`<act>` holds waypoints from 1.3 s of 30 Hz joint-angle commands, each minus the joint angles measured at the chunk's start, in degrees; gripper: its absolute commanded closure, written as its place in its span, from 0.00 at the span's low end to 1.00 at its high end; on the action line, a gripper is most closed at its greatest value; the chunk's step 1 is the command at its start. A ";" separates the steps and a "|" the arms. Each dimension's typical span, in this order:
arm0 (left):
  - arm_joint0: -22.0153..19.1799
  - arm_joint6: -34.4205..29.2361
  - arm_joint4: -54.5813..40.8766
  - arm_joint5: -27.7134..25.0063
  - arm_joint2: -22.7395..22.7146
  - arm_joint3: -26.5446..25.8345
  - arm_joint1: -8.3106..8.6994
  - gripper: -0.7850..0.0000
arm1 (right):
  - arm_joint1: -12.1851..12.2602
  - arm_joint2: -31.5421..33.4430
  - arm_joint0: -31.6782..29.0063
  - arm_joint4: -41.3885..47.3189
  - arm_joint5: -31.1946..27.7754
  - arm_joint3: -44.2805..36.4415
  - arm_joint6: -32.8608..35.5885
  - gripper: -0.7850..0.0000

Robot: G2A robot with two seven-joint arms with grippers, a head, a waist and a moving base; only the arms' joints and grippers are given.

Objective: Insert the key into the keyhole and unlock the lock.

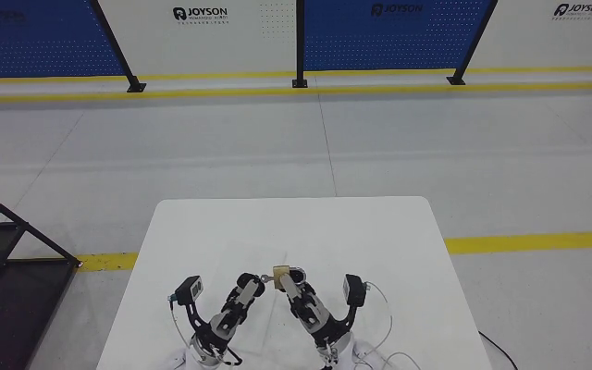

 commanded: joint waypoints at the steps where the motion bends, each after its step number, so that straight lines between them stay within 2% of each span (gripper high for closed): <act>1: 0.16 0.63 0.82 0.00 -0.19 0.01 0.23 0.77 | 0.16 0.42 -0.16 0.62 -0.19 -0.17 1.12 1.00; 5: 0.07 1.64 1.34 0.00 0.25 -0.09 0.59 0.76 | 0.50 0.94 -0.44 2.17 -0.07 -0.71 4.59 1.00; 12: -0.79 2.44 1.68 0.00 1.26 0.35 1.17 0.82 | 0.78 1.38 -0.38 4.72 0.80 -1.57 8.91 1.00; 15: -1.10 2.74 1.89 0.00 1.70 0.60 1.38 0.88 | 0.86 1.54 -0.44 5.22 0.90 -1.79 9.84 1.00; 18: -1.43 3.08 2.06 0.00 2.07 0.86 1.56 1.00 | 0.92 1.57 -0.54 5.28 1.08 -1.91 10.53 1.00; 37: -2.22 7.78 8.01 0.00 2.56 2.69 1.90 1.00 | 1.24 1.82 -1.12 4.18 1.70 -2.59 12.48 1.00; 38: -2.25 7.99 8.33 0.00 2.61 2.73 1.92 0.92 | 1.26 1.83 -1.16 4.19 1.74 -2.60 12.63 1.00; 39: -2.27 8.21 8.53 0.00 2.67 2.77 1.95 0.91 | 1.28 1.86 -1.20 4.18 1.87 -2.67 12.70 1.00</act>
